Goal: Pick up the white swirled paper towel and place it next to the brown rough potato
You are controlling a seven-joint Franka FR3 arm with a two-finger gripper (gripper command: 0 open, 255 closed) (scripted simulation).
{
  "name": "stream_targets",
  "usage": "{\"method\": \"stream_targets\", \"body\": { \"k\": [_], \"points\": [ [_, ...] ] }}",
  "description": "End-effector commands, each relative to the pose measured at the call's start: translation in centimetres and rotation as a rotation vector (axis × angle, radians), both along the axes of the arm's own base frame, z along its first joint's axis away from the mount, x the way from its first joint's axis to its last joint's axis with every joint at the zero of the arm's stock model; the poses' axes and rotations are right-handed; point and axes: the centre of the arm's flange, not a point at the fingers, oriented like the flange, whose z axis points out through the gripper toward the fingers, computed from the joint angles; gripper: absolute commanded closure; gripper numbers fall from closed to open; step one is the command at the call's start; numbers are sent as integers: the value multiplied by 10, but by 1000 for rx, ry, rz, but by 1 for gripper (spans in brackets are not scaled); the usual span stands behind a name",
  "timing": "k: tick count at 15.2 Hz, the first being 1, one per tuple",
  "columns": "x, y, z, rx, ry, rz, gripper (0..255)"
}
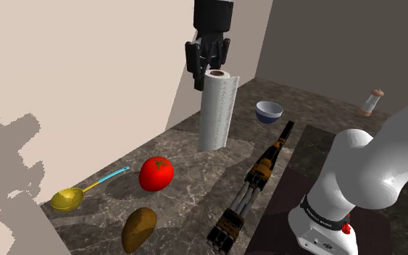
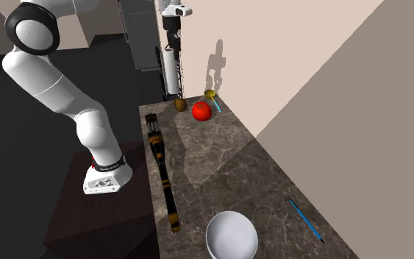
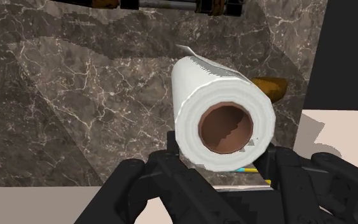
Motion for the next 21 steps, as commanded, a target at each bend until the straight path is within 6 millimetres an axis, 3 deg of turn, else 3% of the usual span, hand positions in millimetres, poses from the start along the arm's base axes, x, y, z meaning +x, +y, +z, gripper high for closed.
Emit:
{"method": "stream_targets", "body": {
  "k": [1, 13, 21],
  "points": [
    [-11, 25, 5, 0, 0, -1, 255],
    [-79, 166, 31, 0, 0, -1, 255],
    [-82, 173, -5, 0, 0, -1, 255]
  ]
}}
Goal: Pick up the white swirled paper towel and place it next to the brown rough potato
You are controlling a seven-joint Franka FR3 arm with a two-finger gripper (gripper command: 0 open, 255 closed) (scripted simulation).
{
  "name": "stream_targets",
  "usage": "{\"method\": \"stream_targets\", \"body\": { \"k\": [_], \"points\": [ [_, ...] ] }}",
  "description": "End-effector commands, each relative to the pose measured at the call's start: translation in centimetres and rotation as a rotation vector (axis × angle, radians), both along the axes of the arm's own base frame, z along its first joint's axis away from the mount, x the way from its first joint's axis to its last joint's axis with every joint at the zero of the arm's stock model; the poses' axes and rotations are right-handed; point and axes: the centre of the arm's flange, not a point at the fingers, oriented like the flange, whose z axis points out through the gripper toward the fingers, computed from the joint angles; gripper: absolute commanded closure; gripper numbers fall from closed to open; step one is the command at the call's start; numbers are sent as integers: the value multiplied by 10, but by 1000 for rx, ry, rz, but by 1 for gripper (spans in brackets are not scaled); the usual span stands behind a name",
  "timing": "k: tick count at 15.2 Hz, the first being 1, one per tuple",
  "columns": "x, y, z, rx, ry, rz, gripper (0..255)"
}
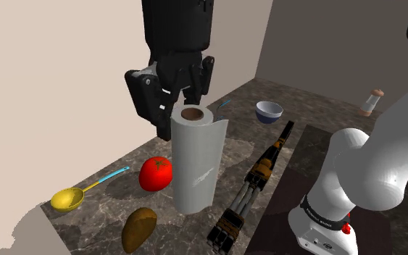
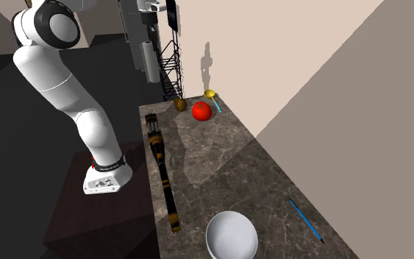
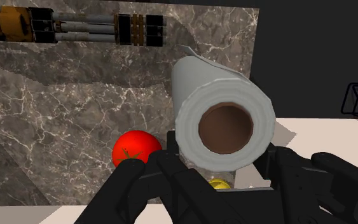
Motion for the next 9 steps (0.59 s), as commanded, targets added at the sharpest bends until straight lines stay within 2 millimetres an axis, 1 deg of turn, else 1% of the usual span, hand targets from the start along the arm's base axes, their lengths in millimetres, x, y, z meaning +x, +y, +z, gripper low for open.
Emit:
{"method": "stream_targets", "body": {
  "k": [1, 9],
  "points": [
    [0, 0, -11, 0, 0, 0, 255],
    [0, 0, -53, 0, 0, 0, 255]
  ]
}}
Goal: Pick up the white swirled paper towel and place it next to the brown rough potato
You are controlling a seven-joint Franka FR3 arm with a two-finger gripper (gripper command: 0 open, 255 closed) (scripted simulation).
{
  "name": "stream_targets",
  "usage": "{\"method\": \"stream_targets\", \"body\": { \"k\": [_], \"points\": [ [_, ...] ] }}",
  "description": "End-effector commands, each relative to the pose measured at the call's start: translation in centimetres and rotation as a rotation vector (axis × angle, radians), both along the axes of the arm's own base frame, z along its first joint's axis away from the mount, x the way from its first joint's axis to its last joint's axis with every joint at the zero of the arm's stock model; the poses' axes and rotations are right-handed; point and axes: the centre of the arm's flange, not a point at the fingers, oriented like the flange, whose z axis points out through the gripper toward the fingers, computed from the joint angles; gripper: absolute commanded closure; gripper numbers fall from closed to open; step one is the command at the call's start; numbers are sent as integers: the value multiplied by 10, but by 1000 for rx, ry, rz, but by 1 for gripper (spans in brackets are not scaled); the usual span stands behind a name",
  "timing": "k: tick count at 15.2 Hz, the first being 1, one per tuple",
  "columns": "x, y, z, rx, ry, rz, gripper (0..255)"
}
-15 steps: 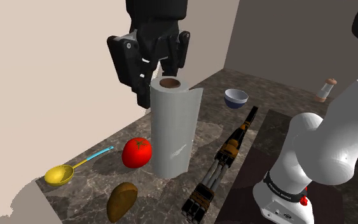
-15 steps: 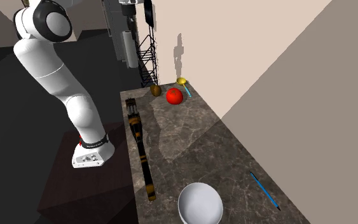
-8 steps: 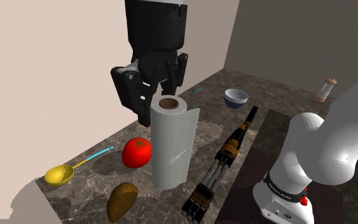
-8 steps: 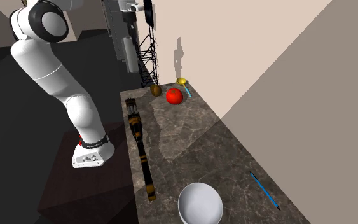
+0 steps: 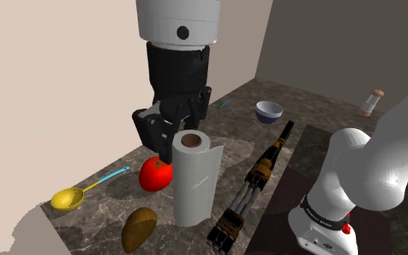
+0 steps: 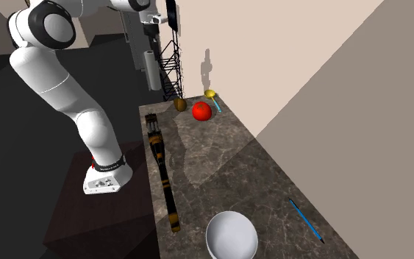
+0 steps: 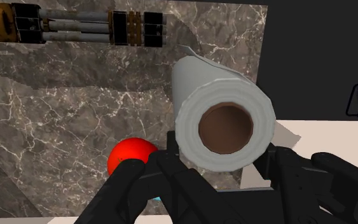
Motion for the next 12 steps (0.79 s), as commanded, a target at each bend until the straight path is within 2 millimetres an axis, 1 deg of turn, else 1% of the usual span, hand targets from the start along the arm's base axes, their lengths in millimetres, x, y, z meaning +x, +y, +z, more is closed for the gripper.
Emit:
{"method": "stream_targets", "body": {
  "k": [1, 12],
  "points": [
    [0, 0, -10, 0, 0, 0, 255],
    [0, 0, -68, 0, 0, 0, 255]
  ]
}}
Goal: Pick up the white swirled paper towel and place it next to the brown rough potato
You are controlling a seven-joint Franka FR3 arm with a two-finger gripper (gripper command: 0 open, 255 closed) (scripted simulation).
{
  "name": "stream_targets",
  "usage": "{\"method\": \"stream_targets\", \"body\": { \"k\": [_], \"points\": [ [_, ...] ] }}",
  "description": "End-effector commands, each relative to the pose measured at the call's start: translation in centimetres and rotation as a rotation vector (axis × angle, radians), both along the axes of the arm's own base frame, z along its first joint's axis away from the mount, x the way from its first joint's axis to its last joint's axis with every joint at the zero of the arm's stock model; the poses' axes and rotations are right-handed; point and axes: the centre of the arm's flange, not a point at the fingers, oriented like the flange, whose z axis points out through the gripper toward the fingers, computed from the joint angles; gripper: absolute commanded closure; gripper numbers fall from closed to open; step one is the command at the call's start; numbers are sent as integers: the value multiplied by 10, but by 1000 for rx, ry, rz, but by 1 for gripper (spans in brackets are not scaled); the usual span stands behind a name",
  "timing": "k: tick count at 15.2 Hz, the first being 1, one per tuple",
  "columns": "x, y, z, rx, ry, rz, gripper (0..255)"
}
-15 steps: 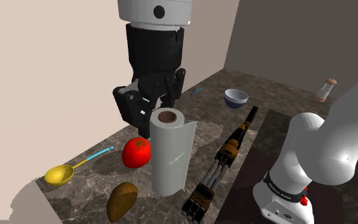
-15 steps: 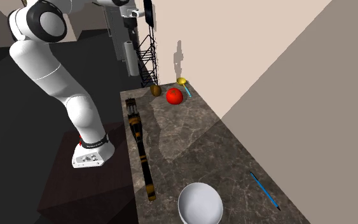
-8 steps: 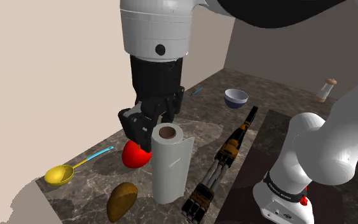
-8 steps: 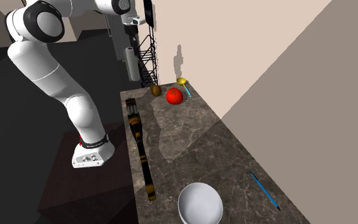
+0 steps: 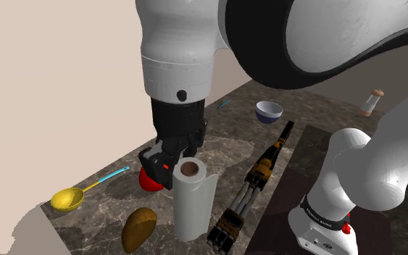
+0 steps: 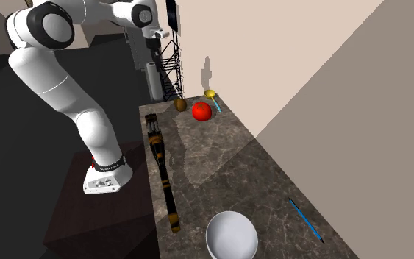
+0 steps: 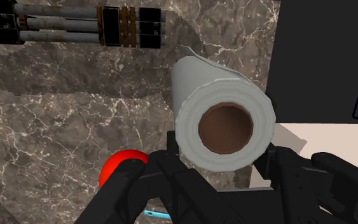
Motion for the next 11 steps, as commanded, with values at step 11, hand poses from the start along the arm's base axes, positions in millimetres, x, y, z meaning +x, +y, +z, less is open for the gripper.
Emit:
{"method": "stream_targets", "body": {
  "k": [11],
  "points": [
    [1, -2, -64, 0, 0, 0, 255]
  ]
}}
